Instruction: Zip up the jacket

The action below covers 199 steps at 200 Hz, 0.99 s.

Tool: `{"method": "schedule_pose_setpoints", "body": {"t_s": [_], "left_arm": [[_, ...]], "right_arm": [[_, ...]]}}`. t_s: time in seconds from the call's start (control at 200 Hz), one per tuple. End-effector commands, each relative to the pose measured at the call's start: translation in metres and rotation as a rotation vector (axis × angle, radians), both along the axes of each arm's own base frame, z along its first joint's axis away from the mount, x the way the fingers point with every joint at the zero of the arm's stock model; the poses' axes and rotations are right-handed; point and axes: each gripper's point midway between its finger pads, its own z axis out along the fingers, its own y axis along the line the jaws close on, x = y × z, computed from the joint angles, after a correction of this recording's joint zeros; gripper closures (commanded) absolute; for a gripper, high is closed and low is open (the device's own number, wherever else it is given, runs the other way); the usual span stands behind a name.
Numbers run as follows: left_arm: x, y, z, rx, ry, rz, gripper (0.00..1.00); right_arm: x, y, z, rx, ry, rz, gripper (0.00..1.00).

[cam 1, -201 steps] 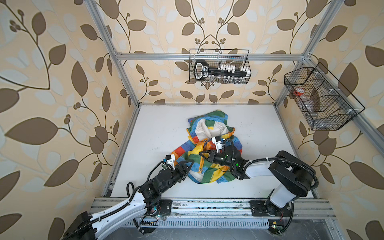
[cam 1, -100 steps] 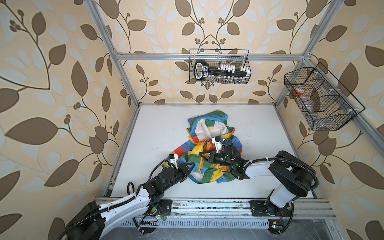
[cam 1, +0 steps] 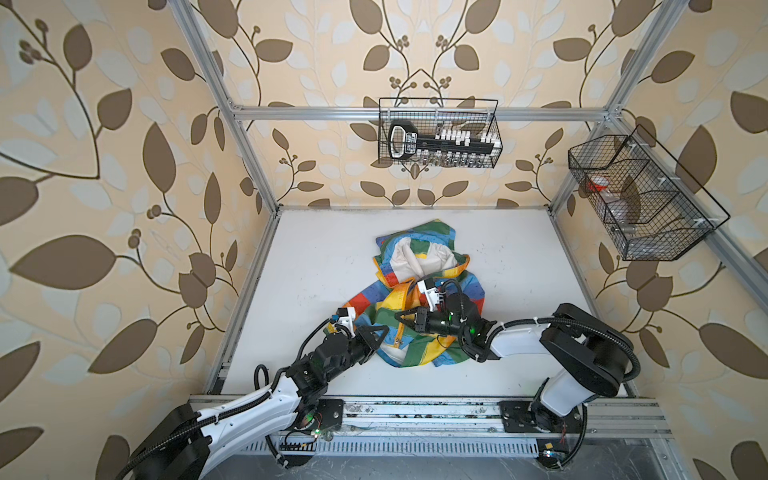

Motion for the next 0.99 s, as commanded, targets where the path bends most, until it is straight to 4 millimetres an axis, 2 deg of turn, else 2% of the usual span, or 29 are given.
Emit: {"method": "schedule_pose_setpoints", "body": {"t_s": [0.0, 0.035, 0.07, 0.18, 0.34, 0.485, 0.565, 0.625, 0.805, 0.99], "left_arm": [[0.005, -0.006, 0.024, -0.022, -0.067, -0.022, 0.49], [0.002, -0.007, 0.019, -0.001, -0.058, -0.039, 0.34], [0.000, -0.009, 0.017, 0.007, -0.056, -0.060, 0.24], [-0.009, -0.014, 0.009, 0.001, -0.052, -0.119, 0.05], [-0.019, -0.022, 0.003, 0.025, -0.047, -0.193, 0.01], [-0.014, -0.025, 0.006, 0.046, -0.076, -0.192, 0.02], [-0.008, -0.028, 0.013, 0.054, -0.107, -0.185, 0.05], [-0.004, -0.032, 0.017, 0.067, -0.125, -0.180, 0.11], [-0.003, -0.047, 0.025, 0.042, -0.171, -0.217, 0.38], [-0.011, -0.056, 0.020, 0.055, -0.158, -0.264, 0.75]], "right_arm": [[0.006, 0.007, 0.013, 0.097, 0.016, 0.010, 1.00], [0.008, 0.007, 0.014, 0.106, 0.021, 0.004, 1.00], [0.010, 0.008, 0.015, 0.113, 0.023, 0.000, 1.00], [0.015, 0.010, 0.022, 0.128, 0.020, -0.013, 1.00], [0.022, 0.011, 0.033, 0.153, 0.011, -0.037, 1.00], [0.025, 0.012, 0.040, 0.169, 0.011, -0.050, 1.00], [0.026, 0.011, 0.041, 0.173, 0.011, -0.054, 1.00], [0.026, 0.012, 0.042, 0.175, 0.011, -0.054, 1.00], [0.030, 0.008, 0.039, 0.177, 0.025, -0.074, 1.00], [0.037, 0.004, 0.037, 0.191, 0.035, -0.098, 1.00]]}}
